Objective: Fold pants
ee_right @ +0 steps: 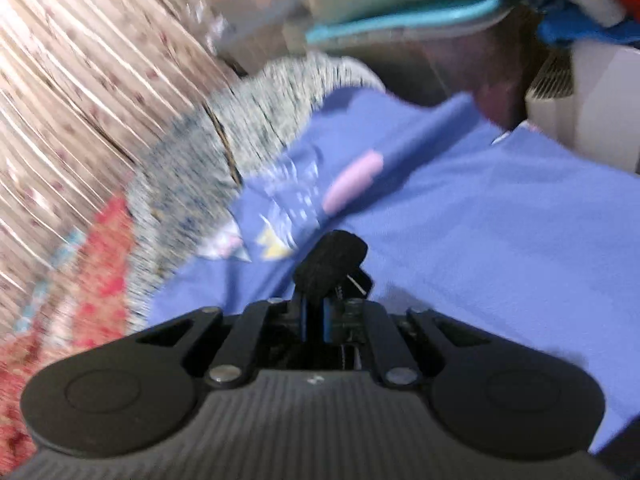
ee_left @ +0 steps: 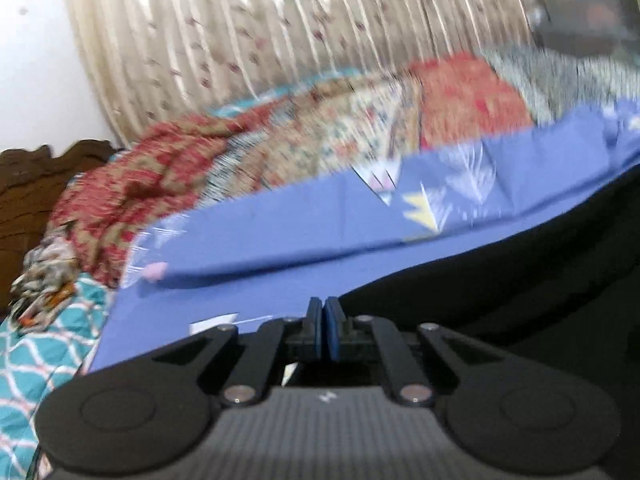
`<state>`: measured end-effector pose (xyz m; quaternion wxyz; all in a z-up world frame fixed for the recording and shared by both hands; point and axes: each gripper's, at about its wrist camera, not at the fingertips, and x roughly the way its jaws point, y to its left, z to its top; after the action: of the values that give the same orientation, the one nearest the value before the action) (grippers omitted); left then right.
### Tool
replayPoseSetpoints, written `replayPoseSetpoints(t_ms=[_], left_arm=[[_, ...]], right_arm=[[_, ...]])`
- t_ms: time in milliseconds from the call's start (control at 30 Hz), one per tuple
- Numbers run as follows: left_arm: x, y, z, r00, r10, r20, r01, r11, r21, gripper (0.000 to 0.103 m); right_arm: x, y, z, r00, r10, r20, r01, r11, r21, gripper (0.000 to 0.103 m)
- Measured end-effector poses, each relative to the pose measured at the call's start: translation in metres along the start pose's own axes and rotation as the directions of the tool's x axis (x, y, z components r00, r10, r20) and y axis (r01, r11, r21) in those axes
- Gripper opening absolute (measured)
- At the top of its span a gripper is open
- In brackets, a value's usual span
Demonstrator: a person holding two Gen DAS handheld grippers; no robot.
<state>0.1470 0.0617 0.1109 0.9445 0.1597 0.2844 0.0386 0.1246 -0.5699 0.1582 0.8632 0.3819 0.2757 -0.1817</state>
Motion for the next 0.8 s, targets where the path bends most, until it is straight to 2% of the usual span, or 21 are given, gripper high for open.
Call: replayPoseSetpoints(t_ms=[100,233,400,567,633,733,767,800], left_arm=[[-0.046,0.017,-0.013,0.999,-0.017,0.041,0.021,0.995,-0.097,0.004],[-0.100,0.020,-0.048,0.996,-0.069,0.059,0.076,0.989,-0.129,0.004],[-0.148,0.005,-0.103,0.991,-0.131,-0.005,0.130,0.985,-0.113,0.002],[-0.171,0.005,-0.144,0.985,-0.153,-0.077,0.141,0.980,-0.140,0.003],[-0.175,0.005,-0.154,0.980,-0.171,-0.105,0.155,0.977,-0.144,0.004],[-0.181,0.020,-0.162,0.979,-0.175,-0.106,0.149,0.964,-0.220,0.009],[-0.181,0.030,-0.164,0.977,-0.178,-0.115,0.141,0.953,-0.269,0.016],[-0.180,0.041,-0.167,0.977,-0.172,-0.128,0.122,0.938,-0.325,0.028]], right_arm=[[-0.048,-0.022,0.005,0.998,0.054,0.037,-0.056,0.998,0.042,0.010],[-0.105,-0.070,-0.007,0.997,0.049,0.058,-0.053,0.996,0.069,0.010],[-0.151,-0.159,-0.055,0.999,-0.043,0.013,0.041,0.984,0.173,0.010],[-0.158,-0.237,-0.115,0.982,-0.170,-0.083,0.188,0.922,0.338,0.012],[-0.160,-0.249,-0.128,0.988,-0.138,-0.069,0.155,0.898,0.411,0.013],[-0.169,-0.247,-0.133,0.992,-0.129,-0.008,0.114,0.842,0.527,0.032],[-0.177,-0.245,-0.133,0.988,-0.151,0.029,0.110,0.827,0.552,0.046],[-0.183,-0.237,-0.133,0.976,-0.207,0.066,0.136,0.820,0.556,0.058]])
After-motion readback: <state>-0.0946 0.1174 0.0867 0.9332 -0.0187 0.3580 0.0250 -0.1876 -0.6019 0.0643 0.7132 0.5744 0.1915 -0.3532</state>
